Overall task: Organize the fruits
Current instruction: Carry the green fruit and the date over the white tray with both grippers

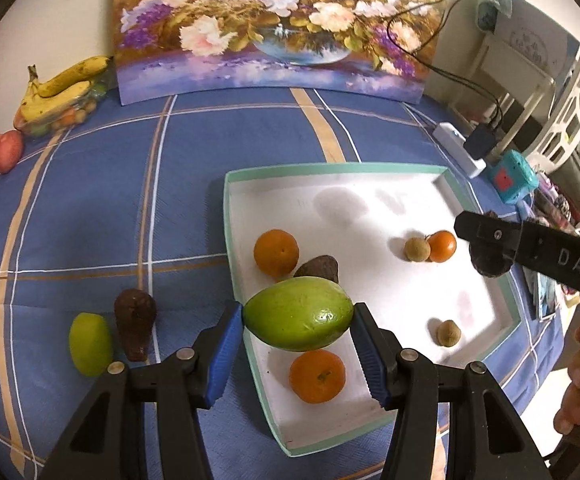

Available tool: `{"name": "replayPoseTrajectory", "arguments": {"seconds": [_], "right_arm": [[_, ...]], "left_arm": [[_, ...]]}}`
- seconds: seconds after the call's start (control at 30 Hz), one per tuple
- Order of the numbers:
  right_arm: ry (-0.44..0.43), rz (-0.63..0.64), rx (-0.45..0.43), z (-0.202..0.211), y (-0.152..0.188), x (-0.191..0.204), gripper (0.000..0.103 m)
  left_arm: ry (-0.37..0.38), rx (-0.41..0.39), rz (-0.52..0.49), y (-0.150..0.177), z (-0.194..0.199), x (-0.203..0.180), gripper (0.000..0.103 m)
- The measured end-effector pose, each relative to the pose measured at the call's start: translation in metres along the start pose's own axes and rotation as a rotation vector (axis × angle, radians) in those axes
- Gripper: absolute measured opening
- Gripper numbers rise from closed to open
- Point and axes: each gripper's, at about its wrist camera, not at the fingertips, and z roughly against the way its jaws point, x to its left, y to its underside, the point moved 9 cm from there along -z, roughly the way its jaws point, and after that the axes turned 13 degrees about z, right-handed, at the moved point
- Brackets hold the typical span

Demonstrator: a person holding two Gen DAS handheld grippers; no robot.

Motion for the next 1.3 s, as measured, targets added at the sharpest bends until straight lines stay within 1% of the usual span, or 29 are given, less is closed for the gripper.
{"name": "replayPoseTrajectory", "arguments": {"seconds": [0.43,0.77,1.1,1.3], "right_arm": [[0.007,0.006,0.054,-0.016,0.009,0.000,0.052],[0.024,0.009,0.112,-0.031,0.019,-0.003,0.052],[0.031,0.028,0.197,-0.056,0.032,-0.003,0.052],[0.039,0.033,0.239,-0.069,0.041,-0.004,0.052]], "left_arm": [[-0.044,0.047,-0.055,0.010,-0.023,-0.005,0.058],[-0.065,0.067,-0.072,0.015,-0.036,-0.009,0.058],[-0.090,0.095,-0.081,0.020,-0.051,-0.009,0.058],[-0.094,0.091,-0.087,0.019,-0.052,-0.011,0.058]]}}
